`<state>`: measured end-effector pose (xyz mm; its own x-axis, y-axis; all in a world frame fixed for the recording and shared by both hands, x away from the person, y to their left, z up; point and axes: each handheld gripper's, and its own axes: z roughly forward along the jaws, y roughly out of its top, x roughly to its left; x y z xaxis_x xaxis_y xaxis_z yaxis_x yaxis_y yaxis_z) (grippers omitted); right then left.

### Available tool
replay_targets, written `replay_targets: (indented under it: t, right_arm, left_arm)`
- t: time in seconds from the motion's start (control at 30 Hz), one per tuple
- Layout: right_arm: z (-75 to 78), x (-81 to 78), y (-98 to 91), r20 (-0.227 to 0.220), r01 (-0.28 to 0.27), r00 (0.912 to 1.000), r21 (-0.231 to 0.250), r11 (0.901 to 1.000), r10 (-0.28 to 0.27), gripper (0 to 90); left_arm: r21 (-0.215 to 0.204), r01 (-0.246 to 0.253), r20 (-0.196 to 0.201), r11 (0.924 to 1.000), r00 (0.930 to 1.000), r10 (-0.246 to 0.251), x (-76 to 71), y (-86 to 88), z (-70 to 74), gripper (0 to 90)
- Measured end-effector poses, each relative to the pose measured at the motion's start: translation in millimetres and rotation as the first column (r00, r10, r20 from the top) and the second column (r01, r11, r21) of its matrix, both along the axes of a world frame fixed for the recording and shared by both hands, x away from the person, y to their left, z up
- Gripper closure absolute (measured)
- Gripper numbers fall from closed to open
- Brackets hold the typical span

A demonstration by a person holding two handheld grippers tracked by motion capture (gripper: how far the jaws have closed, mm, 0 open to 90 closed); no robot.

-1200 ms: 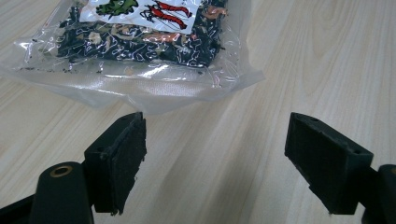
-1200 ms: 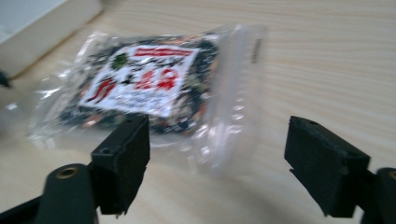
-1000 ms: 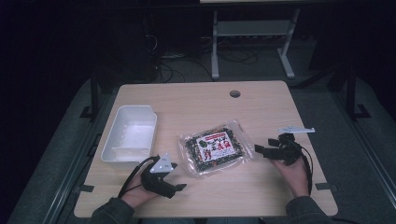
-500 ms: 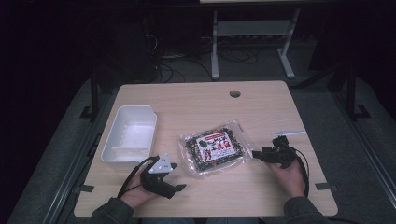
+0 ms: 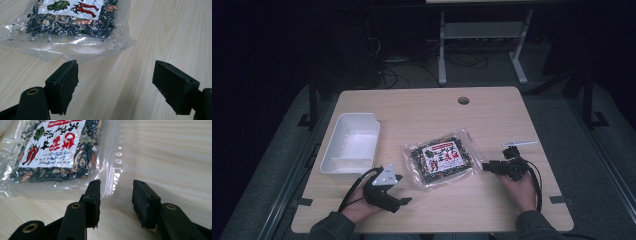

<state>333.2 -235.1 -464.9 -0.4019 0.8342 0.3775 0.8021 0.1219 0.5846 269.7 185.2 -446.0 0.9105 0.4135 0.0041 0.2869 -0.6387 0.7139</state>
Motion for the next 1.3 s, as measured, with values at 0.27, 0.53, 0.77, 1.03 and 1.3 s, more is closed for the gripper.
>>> replay_targets:
  t: [0.27,0.53,0.77,1.03,1.3]
  right_arm:
    - [0.1,-0.7,-1.1,-0.004,0.001,1.0000,0.018,0.9998,-0.001,57.9]
    - [-3.2,2.4,4.9,-0.007,-0.024,0.9997,0.030,0.9993,0.024,66.6]
    - [0.5,1.5,1.9,0.030,-0.056,0.9981,0.090,0.9944,0.053,86.4]
    - [20.9,-3.0,3.2,0.107,-0.137,0.9859,0.080,0.9874,0.128,88.4]
    - [58.5,-12.0,-6.6,0.187,-0.282,0.9474,0.100,0.9543,0.260,89.0]
  left_arm:
    - [-0.002,0.000,0.001,1.0000,1.0000,0.000,0.2,0.5,0.3,20.2]
    - [-0.004,0.005,0.001,1.0000,1.0000,-0.005,0.1,-2.1,0.0,20.2]
    - [-0.007,0.010,-0.010,0.9999,0.9999,-0.010,1.9,-5.1,-1.5,20.3]
    - [-0.035,-0.008,-0.006,0.9994,1.0000,0.008,5.6,-3.3,2.6,20.2]
    - [-0.083,-0.047,-0.010,0.9954,0.9989,0.047,15.6,-12.0,10.0,19.4]
